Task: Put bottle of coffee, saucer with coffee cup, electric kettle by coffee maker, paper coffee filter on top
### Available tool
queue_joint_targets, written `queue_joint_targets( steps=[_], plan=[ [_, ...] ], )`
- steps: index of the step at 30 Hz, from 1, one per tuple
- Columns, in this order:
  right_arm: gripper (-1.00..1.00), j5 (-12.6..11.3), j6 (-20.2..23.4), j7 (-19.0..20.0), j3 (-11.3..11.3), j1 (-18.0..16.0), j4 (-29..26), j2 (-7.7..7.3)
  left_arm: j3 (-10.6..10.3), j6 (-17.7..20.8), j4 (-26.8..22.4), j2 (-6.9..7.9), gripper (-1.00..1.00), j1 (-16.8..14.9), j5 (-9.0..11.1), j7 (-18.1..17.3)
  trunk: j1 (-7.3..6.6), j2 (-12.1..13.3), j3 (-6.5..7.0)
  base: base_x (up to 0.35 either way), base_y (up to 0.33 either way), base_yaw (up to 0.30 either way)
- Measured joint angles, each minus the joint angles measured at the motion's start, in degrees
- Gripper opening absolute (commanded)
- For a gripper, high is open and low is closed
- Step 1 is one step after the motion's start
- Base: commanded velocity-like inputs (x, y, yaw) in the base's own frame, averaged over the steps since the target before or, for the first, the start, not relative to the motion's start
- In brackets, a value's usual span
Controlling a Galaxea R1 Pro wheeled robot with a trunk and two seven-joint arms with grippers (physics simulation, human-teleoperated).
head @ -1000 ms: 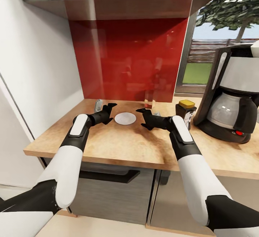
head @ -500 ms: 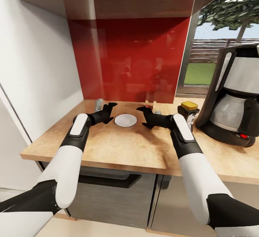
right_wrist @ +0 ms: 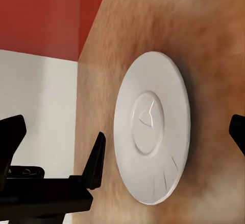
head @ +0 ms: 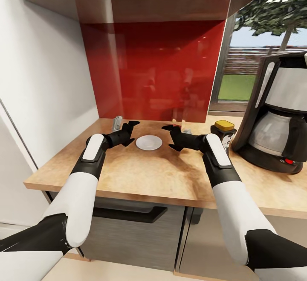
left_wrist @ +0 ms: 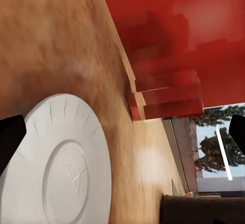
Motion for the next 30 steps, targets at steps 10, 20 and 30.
queue_joint_targets(
  steps=[10, 20, 30],
  plan=[
    [1.00, 0.00, 0.00, 0.00, 0.00, 0.00, 0.00, 0.00, 0.00, 0.00, 0.00, 0.00, 1.00, 0.00, 0.00, 0.00, 0.00, 0.00, 0.00, 0.000, 0.000, 0.000],
    [1.00, 0.00, 2.95, 1.72, 1.13, -0.23, 0.28, 0.04, 0.53, 2.87, -2.76, 0.00, 1.00, -0.07, 0.08, 0.45, 0.00, 0.00, 0.00, 0.000, 0.000, 0.000],
    [1.00, 0.01, 6.21, 2.08, 1.29, -0.24, 0.55, 0.05, 0.66, 6.85, -3.02, 0.00, 1.00, -0.07, 0.07, 0.48, 0.00, 0.00, 0.00, 0.000, 0.000, 0.000]
  ],
)
